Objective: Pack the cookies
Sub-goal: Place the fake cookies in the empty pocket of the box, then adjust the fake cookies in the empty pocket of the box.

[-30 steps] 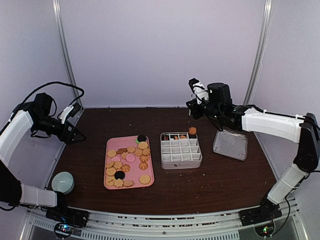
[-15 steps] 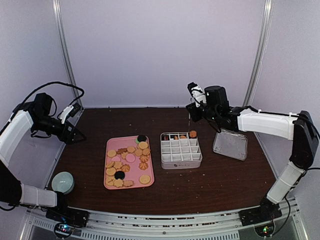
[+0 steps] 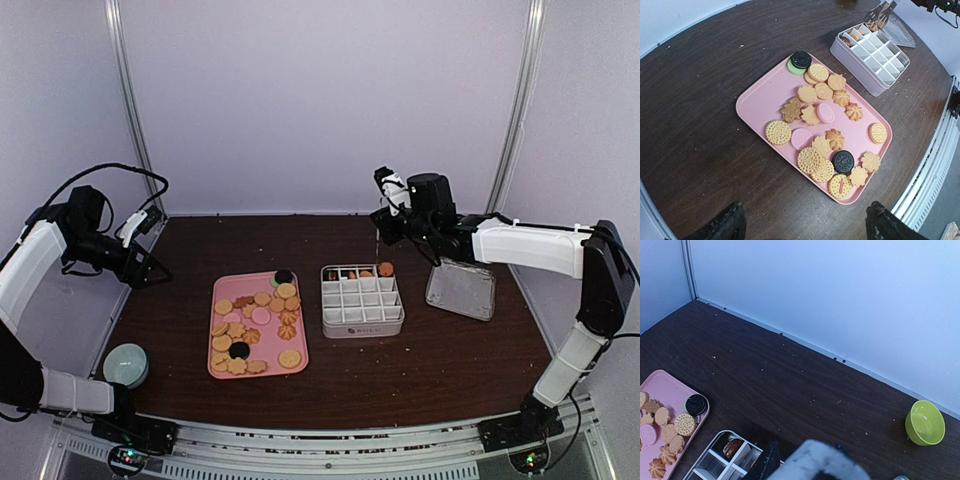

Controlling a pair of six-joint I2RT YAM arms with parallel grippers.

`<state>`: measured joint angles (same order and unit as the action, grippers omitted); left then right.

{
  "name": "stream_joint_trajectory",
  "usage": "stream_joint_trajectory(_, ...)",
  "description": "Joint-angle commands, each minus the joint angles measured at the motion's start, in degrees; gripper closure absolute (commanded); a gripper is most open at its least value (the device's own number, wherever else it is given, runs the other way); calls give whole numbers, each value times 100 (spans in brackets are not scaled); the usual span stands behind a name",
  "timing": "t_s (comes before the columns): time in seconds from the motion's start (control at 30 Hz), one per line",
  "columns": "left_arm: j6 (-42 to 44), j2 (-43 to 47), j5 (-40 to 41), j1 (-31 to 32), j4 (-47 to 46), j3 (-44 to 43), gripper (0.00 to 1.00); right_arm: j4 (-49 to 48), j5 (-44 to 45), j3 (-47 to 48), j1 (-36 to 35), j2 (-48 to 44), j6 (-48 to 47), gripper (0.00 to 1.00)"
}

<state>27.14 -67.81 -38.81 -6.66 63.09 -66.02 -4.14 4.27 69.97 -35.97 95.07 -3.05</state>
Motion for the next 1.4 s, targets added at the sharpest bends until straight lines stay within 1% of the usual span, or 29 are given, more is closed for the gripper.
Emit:
stream_joint_trajectory(0.0, 79, 42, -101, -33, 1, -122, 15, -176, -67, 114, 46, -109, -2, 65)
stream_joint_trajectory(0.23, 74, 57, -101, -31, 6, -98, 15, -176, -162, 36, 33, -226, -42, 63)
stream_joint_trajectory(0.67, 74, 42, -105, -38, 4, -82, 15, -131, -290, 34, -8, -545, -74, 67)
stream_joint_trajectory(0.93, 82, 65, -85, -40, 23, -95, 15, 29, -107, 343, 22, -285, -302, 68)
stream_joint_trajectory(1.03, 105, 90, -44, -33, 56, -100, 15, 135, -164, 496, 54, -184, -284, 69)
stream_joint_trajectory(1.2, 145, 103, -22, -32, 67, -61, 15, -7, -118, 412, 59, -152, -227, 71)
stream_joint_trajectory(1.37, 157, 82, -28, -32, 80, -96, 15, -4, -164, 414, 207, -86, -237, 70)
